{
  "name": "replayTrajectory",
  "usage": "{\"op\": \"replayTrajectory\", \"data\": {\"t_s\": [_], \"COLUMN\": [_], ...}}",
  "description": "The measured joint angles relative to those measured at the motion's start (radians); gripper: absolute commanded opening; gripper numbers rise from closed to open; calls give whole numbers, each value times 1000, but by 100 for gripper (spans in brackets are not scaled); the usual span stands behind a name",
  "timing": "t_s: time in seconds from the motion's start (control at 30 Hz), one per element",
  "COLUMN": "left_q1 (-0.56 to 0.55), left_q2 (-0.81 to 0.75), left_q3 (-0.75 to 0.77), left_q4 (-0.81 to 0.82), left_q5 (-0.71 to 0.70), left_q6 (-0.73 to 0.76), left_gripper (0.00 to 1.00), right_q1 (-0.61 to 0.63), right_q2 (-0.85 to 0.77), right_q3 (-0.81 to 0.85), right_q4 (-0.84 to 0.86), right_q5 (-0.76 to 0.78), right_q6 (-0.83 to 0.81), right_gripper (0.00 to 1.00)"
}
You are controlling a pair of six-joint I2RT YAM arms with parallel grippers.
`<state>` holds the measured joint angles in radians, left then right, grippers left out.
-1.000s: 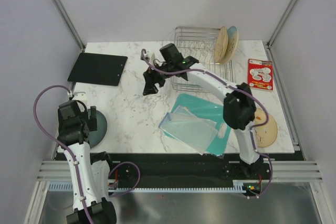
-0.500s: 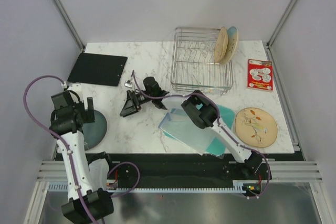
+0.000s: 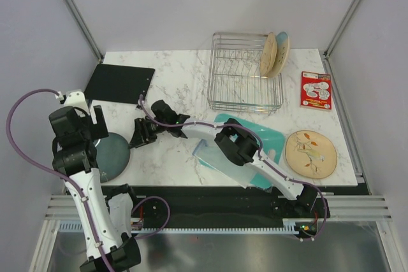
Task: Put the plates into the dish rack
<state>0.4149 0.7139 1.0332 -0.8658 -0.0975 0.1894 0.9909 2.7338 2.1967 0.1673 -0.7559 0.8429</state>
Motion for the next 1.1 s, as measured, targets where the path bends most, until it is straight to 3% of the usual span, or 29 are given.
{"op": "replayTrajectory", "data": {"t_s": [0.3, 0.43, 0.5, 0.53, 0.57, 0.6, 0.87, 1.1], "left_q1": [0, -4, -7, -7, -7, -7, -8, -9], "left_q2": [-3, 2, 10, 14, 19, 22, 31, 112], "left_q3": [66, 74, 87, 98, 109, 120, 96, -84], "left_q4": [-23, -27, -35, -42, -47, -50, -43, 57], "left_q5": [32, 32, 32, 33, 34, 34, 85, 152], "left_q6": [-21, -23, -29, -34, -37, -40, -43, -34], "left_gripper": [98, 98, 98, 98, 98, 98, 98, 100], "right_q1": [9, 32, 49, 56, 64, 69, 58, -121], "right_q2": [2, 27, 42, 48, 53, 59, 12, -184], "right_q3": [19, 63, 78, 84, 85, 88, -15, -218], "right_q4": [-70, -75, -69, -66, -64, -64, -66, -233], "right_q5": [97, 111, 117, 124, 132, 137, 143, 130], "right_q6": [-49, -56, -52, -51, -47, -45, 15, -151], "right_gripper": [60, 54, 44, 30, 5, 0, 0, 0]}}
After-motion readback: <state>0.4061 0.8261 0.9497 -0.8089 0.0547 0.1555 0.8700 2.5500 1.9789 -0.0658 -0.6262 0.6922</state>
